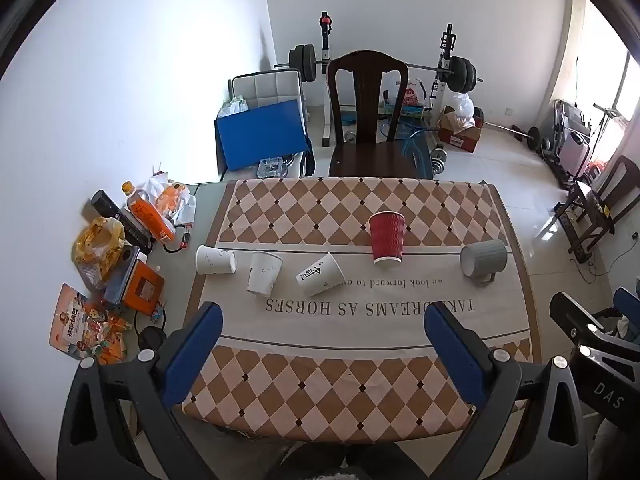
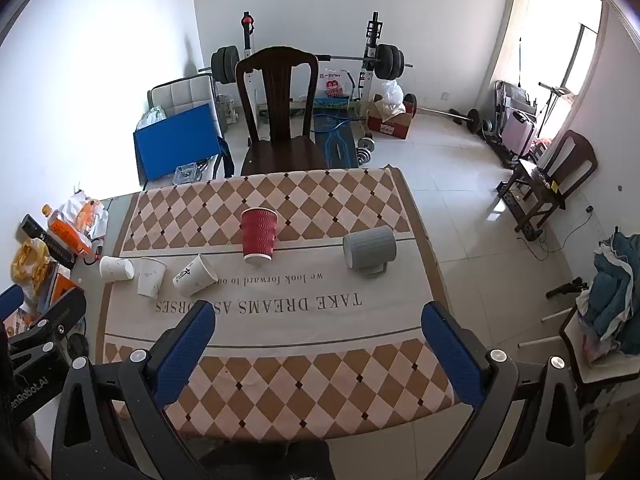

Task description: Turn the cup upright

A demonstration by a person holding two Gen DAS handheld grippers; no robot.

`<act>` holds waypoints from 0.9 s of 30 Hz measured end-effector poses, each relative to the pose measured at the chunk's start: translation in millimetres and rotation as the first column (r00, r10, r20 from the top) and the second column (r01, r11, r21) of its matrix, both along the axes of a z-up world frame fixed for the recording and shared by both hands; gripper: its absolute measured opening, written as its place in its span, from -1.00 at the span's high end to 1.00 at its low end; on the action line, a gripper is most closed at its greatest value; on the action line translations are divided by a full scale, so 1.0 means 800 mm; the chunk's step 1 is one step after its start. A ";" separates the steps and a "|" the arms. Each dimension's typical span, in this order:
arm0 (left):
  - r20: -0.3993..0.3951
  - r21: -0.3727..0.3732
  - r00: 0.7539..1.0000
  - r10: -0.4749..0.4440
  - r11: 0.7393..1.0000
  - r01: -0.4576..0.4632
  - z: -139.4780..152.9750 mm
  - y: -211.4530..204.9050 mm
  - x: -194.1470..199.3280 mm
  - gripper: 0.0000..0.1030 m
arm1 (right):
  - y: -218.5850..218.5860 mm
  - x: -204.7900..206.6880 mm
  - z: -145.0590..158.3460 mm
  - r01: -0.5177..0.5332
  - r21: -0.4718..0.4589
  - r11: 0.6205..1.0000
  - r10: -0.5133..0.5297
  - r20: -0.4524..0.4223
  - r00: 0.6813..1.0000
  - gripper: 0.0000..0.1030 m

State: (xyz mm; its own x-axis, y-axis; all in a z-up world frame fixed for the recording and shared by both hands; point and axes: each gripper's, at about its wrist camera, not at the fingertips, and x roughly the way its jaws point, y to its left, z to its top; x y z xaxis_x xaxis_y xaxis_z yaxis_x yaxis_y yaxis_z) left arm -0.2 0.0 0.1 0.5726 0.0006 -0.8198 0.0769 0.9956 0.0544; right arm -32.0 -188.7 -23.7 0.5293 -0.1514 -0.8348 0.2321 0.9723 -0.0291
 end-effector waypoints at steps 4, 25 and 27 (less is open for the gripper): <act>-0.008 -0.001 1.000 0.000 1.000 0.000 0.000 0.000 -0.001 -1.00 | 0.002 0.001 -0.003 0.000 -0.009 1.000 0.000 -0.007 1.000 -1.00; -0.034 -0.005 0.999 -0.005 1.000 0.005 -0.017 0.014 -0.010 -1.00 | 0.005 0.001 -0.004 -0.005 -0.003 1.000 0.005 -0.017 1.000 -1.00; -0.035 -0.005 0.999 -0.005 1.000 0.005 -0.022 0.014 -0.015 -1.00 | 0.005 -0.001 -0.010 -0.003 -0.006 1.000 0.002 -0.017 1.000 -1.00</act>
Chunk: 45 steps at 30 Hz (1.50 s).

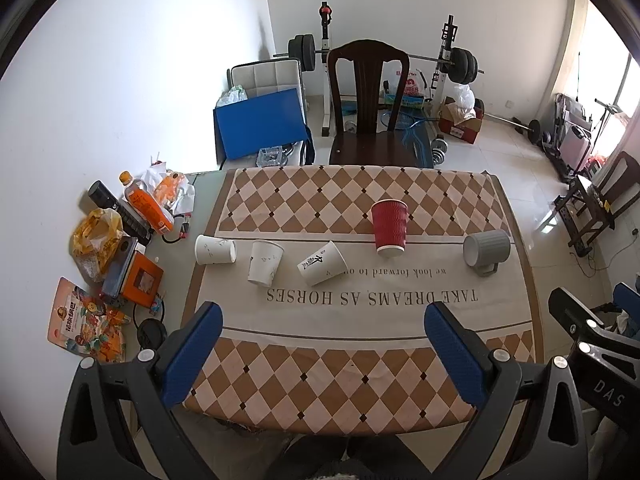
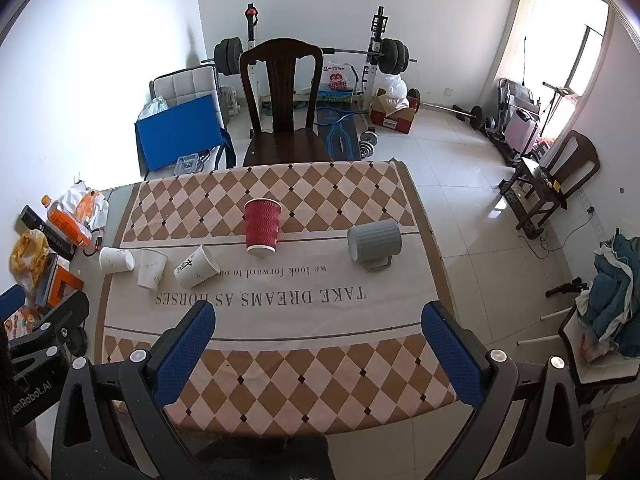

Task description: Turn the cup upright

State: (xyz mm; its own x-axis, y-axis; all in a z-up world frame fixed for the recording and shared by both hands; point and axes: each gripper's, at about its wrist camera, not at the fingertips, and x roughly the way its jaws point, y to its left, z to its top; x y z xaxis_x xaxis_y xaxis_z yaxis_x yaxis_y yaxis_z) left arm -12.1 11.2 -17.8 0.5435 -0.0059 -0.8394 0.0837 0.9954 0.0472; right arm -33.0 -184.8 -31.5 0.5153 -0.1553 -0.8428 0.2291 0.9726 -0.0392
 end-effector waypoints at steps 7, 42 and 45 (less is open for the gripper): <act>-0.004 -0.003 1.000 0.002 1.000 -0.002 -0.001 0.000 -0.002 -1.00 | 0.000 -0.002 -0.003 0.000 -0.003 1.000 0.000 -0.004 1.000 -1.00; -0.015 -0.003 1.000 0.005 1.000 -0.005 -0.014 -0.011 -0.005 -1.00 | -0.004 0.000 -0.004 -0.003 -0.005 1.000 0.003 -0.003 1.000 -1.00; -0.016 -0.005 1.000 0.006 1.000 -0.006 -0.012 -0.010 -0.004 -1.00 | -0.005 -0.002 -0.006 -0.003 -0.006 1.000 0.003 -0.003 1.000 -1.00</act>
